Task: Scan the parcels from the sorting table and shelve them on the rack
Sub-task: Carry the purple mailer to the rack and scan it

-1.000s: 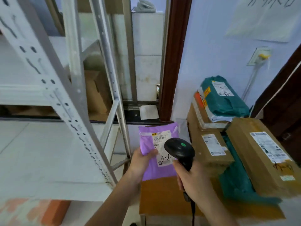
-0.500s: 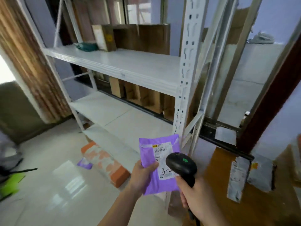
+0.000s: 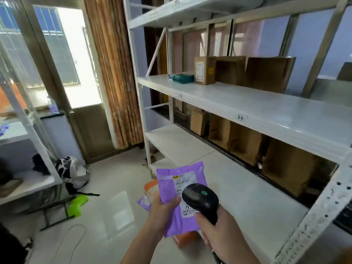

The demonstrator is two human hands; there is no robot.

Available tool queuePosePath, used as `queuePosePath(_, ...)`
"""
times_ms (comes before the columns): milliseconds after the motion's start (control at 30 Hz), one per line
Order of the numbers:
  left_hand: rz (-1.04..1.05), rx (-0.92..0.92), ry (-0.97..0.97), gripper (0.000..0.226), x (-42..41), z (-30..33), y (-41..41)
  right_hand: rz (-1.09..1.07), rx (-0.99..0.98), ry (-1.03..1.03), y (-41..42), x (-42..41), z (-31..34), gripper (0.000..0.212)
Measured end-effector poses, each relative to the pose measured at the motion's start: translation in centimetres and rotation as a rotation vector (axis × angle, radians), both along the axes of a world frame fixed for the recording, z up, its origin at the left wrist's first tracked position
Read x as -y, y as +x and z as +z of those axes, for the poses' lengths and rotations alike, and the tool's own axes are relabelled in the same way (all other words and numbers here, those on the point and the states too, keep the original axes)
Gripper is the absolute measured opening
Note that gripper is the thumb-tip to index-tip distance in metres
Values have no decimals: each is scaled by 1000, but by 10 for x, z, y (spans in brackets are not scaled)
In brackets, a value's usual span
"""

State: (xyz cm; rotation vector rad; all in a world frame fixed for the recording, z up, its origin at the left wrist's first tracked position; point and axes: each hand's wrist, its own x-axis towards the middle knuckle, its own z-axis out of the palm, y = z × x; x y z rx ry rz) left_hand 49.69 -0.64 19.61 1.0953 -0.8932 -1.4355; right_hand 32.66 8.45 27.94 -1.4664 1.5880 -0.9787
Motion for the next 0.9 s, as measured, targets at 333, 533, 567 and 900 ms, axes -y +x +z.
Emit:
queuePosePath(333,-9,30,-64,44,121,28,84,21,-23,-99,73,104,45,9)
queuePosePath(533,-39,-10,-113,26,189,60,93,13,-4,-150,86,175,66,4)
queuePosePath(567,-35,-18,-122,27,202,64,95,20,8,-147,89,187,69,5)
queuePosePath(900,-9,-42,-218,27,330,109,125,56,70,-195,114,319,102,15)
